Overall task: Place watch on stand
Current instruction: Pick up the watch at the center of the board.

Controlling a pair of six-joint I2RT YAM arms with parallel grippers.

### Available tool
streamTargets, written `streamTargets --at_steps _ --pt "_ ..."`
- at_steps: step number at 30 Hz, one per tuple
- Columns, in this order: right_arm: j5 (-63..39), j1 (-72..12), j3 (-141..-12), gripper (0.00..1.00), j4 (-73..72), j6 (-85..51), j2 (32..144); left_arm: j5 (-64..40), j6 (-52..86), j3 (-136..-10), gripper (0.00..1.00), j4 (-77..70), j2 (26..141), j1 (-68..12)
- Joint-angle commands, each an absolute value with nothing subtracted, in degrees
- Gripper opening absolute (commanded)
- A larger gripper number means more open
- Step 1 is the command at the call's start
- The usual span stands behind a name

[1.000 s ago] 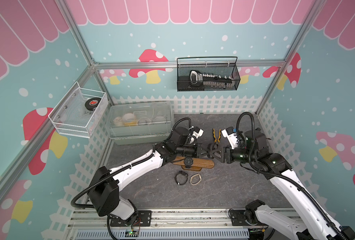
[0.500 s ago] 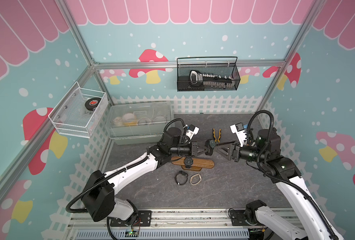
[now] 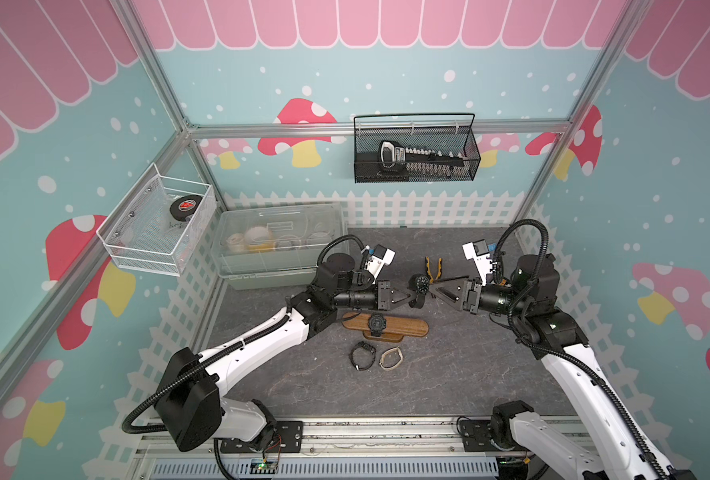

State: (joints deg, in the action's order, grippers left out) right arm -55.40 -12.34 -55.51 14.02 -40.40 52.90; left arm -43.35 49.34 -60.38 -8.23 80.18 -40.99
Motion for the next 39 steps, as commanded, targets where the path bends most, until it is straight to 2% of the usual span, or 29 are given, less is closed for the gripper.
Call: streamTargets --at_steps 1,9,19,31,39 --pt "-57.6 -11.8 -54.6 0.49 9.2 -42.4 52.4 -44.9 50.9 -59.4 0.0 -12.0 79.1 -40.7" --pt "-59.9 -11.6 -51.4 0.45 -1.7 -49.1 53.4 -44.6 51.0 -59.5 0.0 -12.0 79.2 -40.7" --pt "-62.0 -11.7 -49.8 0.43 -6.7 -52.3 54.1 -44.6 51.3 -60.1 0.0 -12.2 80.1 -40.7" --pt "-63.2 -11.7 -48.4 0.25 -8.9 -53.7 54.3 -44.4 51.2 -61.2 0.0 -12.2 80.9 -40.7" --pt "-63.1 -11.6 -46.9 0.23 -11.5 -56.1 54.3 -42.7 50.0 -62.5 0.0 -10.2 81.0 -40.7"
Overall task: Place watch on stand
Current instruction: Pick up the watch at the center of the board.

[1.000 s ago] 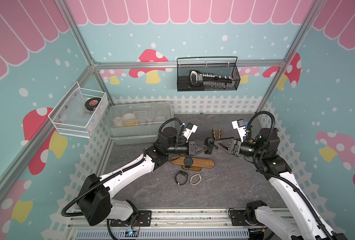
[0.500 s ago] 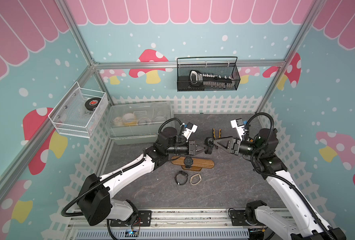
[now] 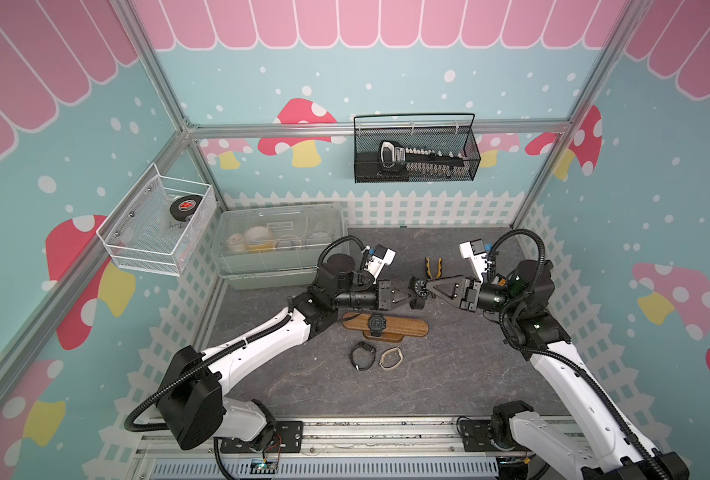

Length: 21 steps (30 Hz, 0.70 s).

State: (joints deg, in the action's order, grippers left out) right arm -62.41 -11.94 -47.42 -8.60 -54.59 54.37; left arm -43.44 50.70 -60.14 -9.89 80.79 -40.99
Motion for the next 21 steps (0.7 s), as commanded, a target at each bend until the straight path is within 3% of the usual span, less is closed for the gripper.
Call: streamTargets --at_steps 1,11,21 --pt "-63.1 -11.6 -47.0 0.23 -11.6 -56.3 54.2 -42.3 49.5 -62.8 0.0 -9.7 81.0 -40.7" --pt "-63.0 -11.6 -46.3 0.23 -12.0 -58.0 52.8 -41.2 47.2 -65.0 0.0 -6.5 81.2 -40.7" --pt "-63.0 -11.7 -45.9 0.16 -18.5 -62.9 53.4 -41.7 47.3 -65.3 0.0 -6.2 82.1 -40.8"
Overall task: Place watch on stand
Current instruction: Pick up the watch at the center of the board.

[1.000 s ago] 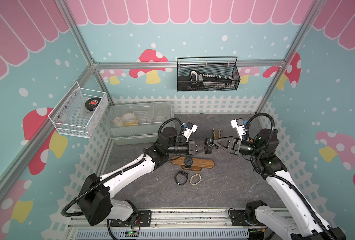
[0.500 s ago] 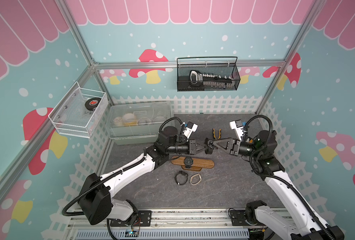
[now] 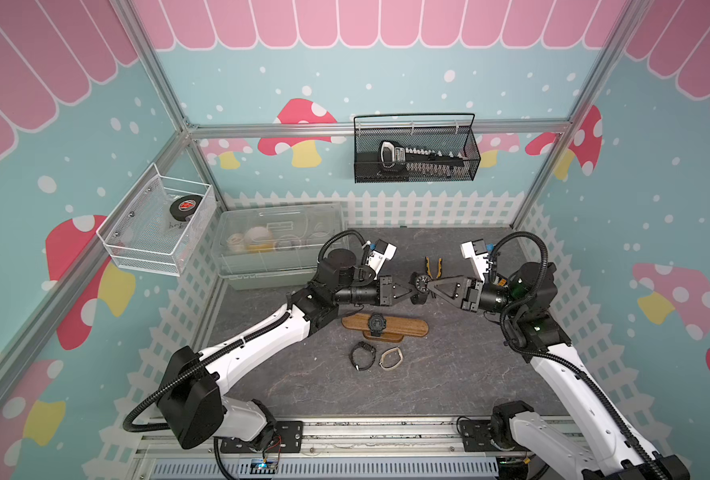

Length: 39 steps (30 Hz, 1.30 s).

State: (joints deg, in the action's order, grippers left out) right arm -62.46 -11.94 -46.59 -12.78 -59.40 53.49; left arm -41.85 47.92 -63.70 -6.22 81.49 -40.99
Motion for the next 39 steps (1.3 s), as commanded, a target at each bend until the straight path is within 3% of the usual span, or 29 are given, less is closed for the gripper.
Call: streamTargets --at_steps 1,14,22,33,38,39 --pt "-63.1 -11.7 -45.8 0.16 -19.3 -63.5 53.6 -41.6 47.3 -65.4 0.0 -6.2 82.3 -40.7" --pt "-63.0 -11.8 -45.0 0.17 -20.0 -63.8 54.4 -41.6 47.0 -67.0 0.0 -5.7 83.4 -40.9" --pt "-62.8 -11.8 -44.7 0.25 -20.5 -64.1 55.5 -40.5 44.5 -68.1 0.0 -2.7 83.3 -41.6" --pt "-62.6 -11.8 -44.0 0.09 -20.7 -63.9 54.8 -40.3 44.5 -67.8 0.0 -2.5 83.4 -41.6" --pt "-62.4 -11.8 -43.7 0.03 -20.5 -63.5 54.2 -40.4 44.8 -67.8 0.34 -2.2 83.5 -41.6" --pt "-62.3 -11.8 -43.6 0.03 -20.3 -63.3 54.1 -40.5 45.0 -67.9 0.37 -1.8 83.6 -41.6"
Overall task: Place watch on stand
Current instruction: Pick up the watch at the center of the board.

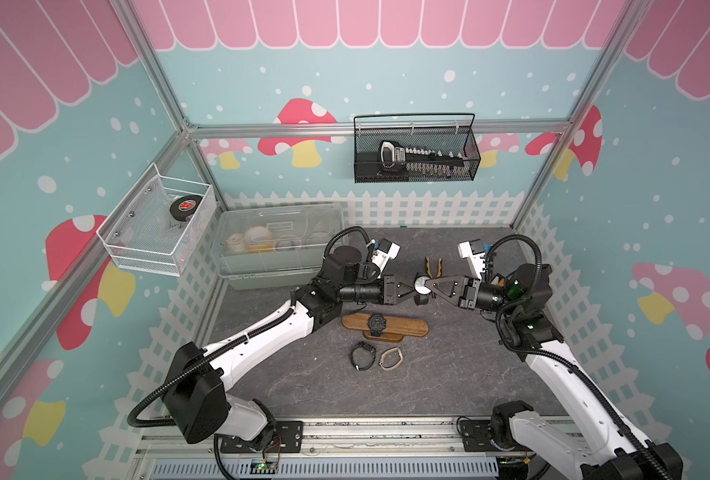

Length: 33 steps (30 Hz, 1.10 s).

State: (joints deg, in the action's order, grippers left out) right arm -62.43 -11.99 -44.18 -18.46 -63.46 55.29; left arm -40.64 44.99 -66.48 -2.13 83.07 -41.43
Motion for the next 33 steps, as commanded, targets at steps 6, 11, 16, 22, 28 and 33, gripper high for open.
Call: streamTargets --at_steps 6,11,16,22,28,33 --pt "-62.1 -11.8 -43.3 0.03 -19.4 -62.7 53.9 -40.5 45.5 -67.9 0.4 -1.6 83.7 -41.5" --pt "-61.8 -11.8 -43.5 0.03 -15.4 -59.9 53.4 -39.6 44.3 -67.9 0.37 -0.1 82.3 -41.2" --pt "-61.3 -11.7 -43.7 0.03 -9.9 -55.8 52.5 -38.1 42.6 -66.8 0.35 2.6 79.5 -39.8" --pt "-60.7 -11.7 -43.5 0.02 -8.1 -54.7 52.4 -38.7 44.7 -63.9 0.36 -0.4 76.8 -37.9" --pt "-60.8 -11.7 -43.9 0.02 -10.8 -57.0 53.0 -43.7 51.2 -61.8 0.42 -11.1 76.5 -38.1" --pt "-60.7 -11.7 -44.2 0.02 -12.0 -58.3 53.7 -48.4 52.4 -64.8 0.4 -14.0 80.5 -41.6"
